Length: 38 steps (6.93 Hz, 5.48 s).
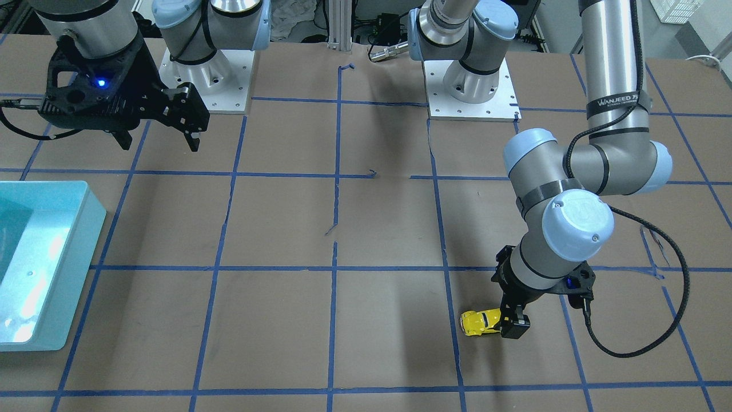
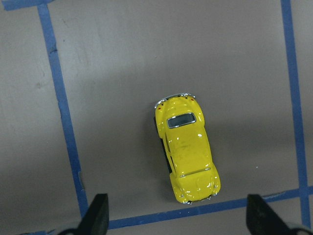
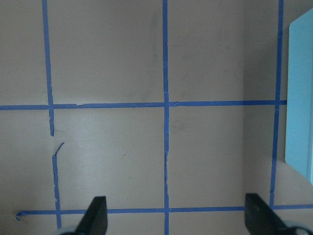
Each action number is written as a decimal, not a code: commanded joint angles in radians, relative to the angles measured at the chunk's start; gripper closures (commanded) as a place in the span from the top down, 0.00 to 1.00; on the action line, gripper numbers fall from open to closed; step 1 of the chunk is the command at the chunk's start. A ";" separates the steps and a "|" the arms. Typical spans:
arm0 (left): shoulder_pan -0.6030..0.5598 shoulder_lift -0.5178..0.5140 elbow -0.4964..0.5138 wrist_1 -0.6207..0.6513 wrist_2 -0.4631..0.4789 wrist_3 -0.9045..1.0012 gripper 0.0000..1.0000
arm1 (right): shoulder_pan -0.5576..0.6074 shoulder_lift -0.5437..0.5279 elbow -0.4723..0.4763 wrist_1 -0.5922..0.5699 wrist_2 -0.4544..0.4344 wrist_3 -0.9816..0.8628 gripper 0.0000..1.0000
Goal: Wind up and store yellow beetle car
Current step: 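Lower the left gripper onto the yellow beetle car, then press the yellow car down with the left gripper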
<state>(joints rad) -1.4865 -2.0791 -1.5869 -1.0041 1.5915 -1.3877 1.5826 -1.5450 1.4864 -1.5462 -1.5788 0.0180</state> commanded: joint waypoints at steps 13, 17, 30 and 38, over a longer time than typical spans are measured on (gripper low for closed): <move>0.005 -0.115 0.065 -0.042 0.018 -0.151 0.00 | 0.000 0.000 0.000 0.002 -0.001 -0.001 1.00; 0.003 -0.122 0.061 -0.039 -0.004 -0.137 0.00 | 0.000 0.000 0.000 0.002 -0.001 -0.001 1.00; 0.017 -0.131 0.055 -0.033 0.007 -0.091 0.00 | 0.000 0.000 0.000 0.002 -0.001 -0.001 1.00; 0.055 -0.131 0.054 -0.041 0.005 -0.039 0.00 | 0.000 0.000 0.000 0.002 -0.001 0.000 1.00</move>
<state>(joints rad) -1.4324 -2.2101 -1.5335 -1.0445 1.5961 -1.4353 1.5831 -1.5447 1.4864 -1.5447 -1.5800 0.0173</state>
